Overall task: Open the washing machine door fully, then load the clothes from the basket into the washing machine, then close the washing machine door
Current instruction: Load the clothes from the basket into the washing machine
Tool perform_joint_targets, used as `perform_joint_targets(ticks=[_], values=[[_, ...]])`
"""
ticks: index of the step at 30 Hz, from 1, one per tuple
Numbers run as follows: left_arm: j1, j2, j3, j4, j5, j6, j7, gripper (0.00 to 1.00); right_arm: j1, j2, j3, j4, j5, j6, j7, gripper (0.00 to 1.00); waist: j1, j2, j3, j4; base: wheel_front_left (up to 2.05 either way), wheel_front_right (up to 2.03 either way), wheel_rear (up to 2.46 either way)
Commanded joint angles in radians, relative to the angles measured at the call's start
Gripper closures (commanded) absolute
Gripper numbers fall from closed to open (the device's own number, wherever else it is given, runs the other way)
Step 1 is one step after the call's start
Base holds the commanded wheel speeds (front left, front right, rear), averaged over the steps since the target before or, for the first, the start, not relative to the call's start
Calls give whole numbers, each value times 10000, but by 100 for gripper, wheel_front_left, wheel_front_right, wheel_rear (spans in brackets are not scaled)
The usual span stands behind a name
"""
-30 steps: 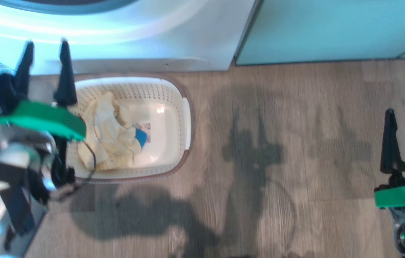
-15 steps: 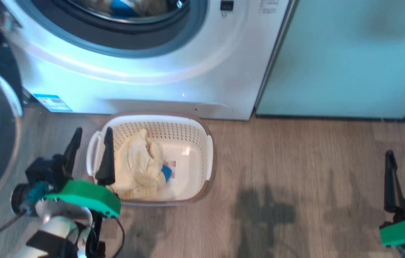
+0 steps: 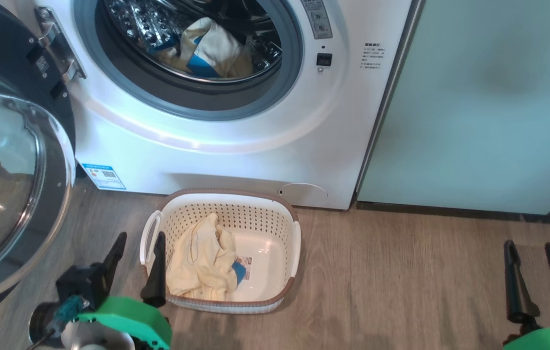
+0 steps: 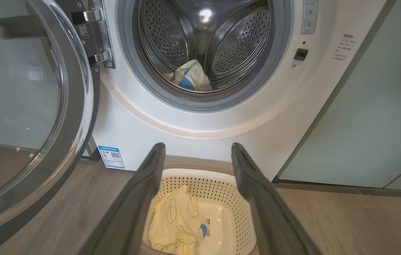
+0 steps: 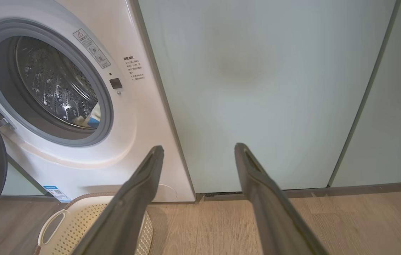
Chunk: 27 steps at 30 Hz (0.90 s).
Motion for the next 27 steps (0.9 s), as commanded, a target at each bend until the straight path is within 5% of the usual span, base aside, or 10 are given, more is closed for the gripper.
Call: perform_joint_targets(ticks=[1, 27], values=[[-342, 138, 383, -320, -29, 266, -111, 0, -218, -151, 236, -413, -110, -29, 54, 0, 2, -1, -74, 41, 0, 0, 0], [-488, 119, 295, -294, -1, 409, -50, 0, -155, -74, 304, -654, -159, -29, 238, 0, 2, -1, -34, -67, 0, 0, 0]])
